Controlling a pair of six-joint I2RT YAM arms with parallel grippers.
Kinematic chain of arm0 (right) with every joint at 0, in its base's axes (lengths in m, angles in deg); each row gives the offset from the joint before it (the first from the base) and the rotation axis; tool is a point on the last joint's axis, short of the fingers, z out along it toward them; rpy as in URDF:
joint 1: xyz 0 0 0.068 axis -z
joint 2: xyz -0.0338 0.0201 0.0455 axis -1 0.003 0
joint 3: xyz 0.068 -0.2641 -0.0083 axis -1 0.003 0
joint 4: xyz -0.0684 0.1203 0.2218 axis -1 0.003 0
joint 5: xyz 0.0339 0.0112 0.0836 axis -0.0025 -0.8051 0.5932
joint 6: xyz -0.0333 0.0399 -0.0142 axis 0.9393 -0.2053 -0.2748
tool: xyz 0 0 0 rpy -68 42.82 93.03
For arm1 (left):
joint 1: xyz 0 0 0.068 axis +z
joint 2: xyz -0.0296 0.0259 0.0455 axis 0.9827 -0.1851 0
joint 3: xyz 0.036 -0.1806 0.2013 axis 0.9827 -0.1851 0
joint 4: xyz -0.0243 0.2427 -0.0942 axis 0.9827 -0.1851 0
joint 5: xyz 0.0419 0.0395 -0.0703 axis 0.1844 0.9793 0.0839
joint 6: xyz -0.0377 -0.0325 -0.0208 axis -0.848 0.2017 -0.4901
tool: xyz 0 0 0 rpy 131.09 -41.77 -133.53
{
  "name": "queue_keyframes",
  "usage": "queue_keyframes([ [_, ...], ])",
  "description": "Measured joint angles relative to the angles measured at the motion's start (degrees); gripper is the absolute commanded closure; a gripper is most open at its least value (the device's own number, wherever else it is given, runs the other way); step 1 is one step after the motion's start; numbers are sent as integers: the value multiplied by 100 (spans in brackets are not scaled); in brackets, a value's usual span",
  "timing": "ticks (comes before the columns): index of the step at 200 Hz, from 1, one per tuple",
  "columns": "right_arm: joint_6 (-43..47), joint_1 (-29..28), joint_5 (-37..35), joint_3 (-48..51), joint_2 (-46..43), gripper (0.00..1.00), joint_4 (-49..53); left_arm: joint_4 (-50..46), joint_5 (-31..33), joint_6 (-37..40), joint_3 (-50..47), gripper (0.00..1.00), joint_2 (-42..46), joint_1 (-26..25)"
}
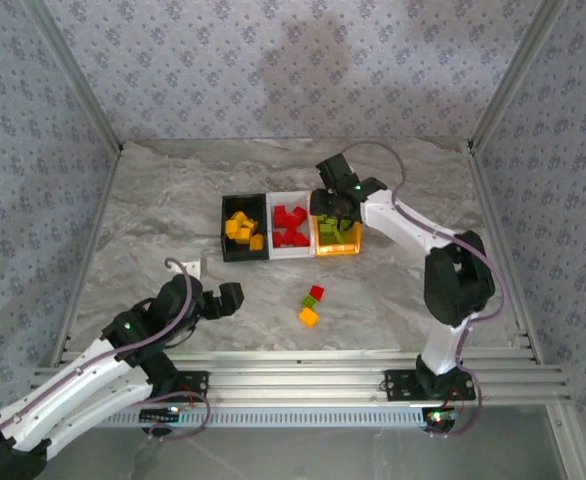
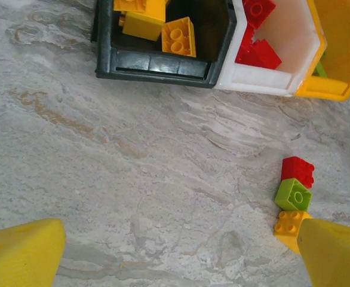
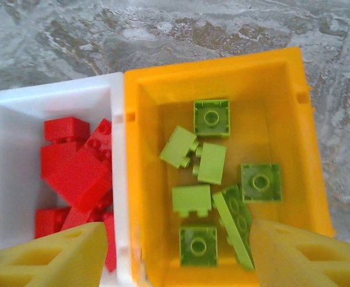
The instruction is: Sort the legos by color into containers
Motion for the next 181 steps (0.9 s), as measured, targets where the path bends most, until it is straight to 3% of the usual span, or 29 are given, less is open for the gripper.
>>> queue_keyframes([
  [49, -295, -87, 15, 1620, -1252, 33, -190, 448, -684, 570, 1123, 12, -2583, -101],
  [105, -538, -81, 13, 2581, -2166, 32, -79, 573, -872, 1432, 3185, 24, -5604, -1019],
  [140, -540, -11, 13, 2758, -2671, 32, -24, 485, -866, 1696, 3768, 28, -6564, -1204],
  [181, -540, 177, 13, 2907, -2962, 31, 24, 260, -870, 1779, 3960, 34, -6913, -1394],
])
